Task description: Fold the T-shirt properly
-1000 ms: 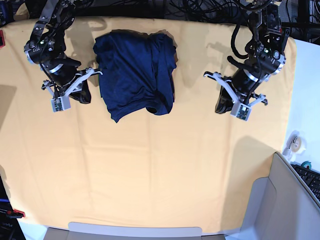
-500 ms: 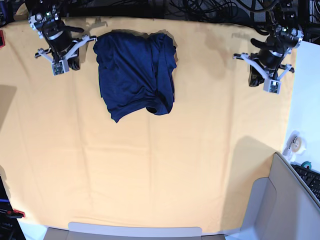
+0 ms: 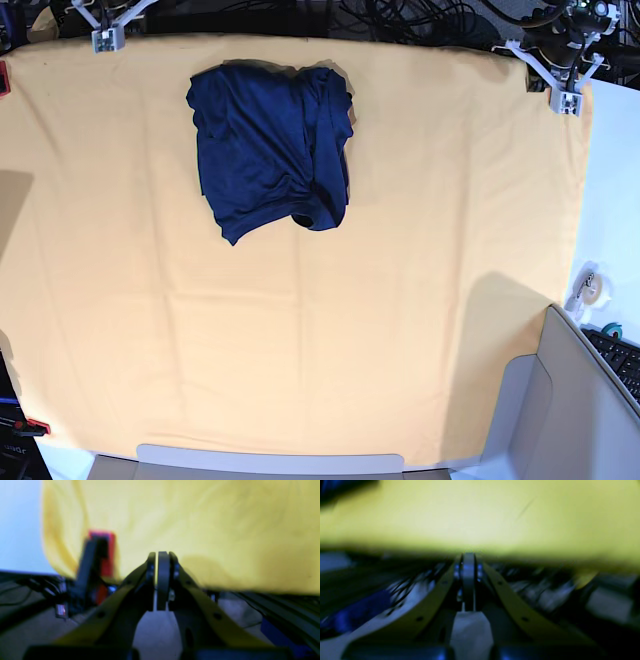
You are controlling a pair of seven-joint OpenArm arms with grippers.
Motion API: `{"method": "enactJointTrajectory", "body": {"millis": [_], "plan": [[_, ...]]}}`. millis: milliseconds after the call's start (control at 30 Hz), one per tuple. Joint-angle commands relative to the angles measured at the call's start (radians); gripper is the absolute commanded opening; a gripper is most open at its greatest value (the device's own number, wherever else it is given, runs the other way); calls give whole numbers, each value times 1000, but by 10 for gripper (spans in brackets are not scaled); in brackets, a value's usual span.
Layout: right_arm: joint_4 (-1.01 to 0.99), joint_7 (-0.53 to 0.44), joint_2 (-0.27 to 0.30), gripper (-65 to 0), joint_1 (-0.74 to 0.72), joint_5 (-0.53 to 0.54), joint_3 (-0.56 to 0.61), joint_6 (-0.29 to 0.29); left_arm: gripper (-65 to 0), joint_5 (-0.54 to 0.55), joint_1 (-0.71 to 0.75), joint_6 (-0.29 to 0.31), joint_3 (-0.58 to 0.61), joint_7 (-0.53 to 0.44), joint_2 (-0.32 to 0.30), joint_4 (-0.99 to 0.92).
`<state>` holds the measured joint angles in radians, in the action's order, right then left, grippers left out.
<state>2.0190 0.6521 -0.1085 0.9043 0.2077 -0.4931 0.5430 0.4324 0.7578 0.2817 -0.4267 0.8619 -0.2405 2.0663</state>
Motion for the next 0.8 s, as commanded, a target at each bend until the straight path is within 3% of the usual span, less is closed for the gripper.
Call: {"method": "enactJointTrajectory", "body": {"millis": [0,200,367,500,633,767], "plan": [[15,-10,-7,-650,32,9,1,2,-650,7,30,4,-1,-11,5,15],[-19,154,-32,-650,31,14,18,2,-650,1,44,3,1,-10,86,-22],[-179,245,-44,-650,-26,8,15,-2,-650,1,33,0,18,-10,97,-135],[-409,254,-38,-650,-101,3,14,-4,-650,1,-39,0,68,-14,96,-321],[-631,246,-29,-650,-215,-96,17,-4,-650,6,-140,-2,122,-28,97,-617],[-860,134,-26,-650,-337,-175,14,-4,-650,3,-248,-2,205,-155,97,-890]]}}
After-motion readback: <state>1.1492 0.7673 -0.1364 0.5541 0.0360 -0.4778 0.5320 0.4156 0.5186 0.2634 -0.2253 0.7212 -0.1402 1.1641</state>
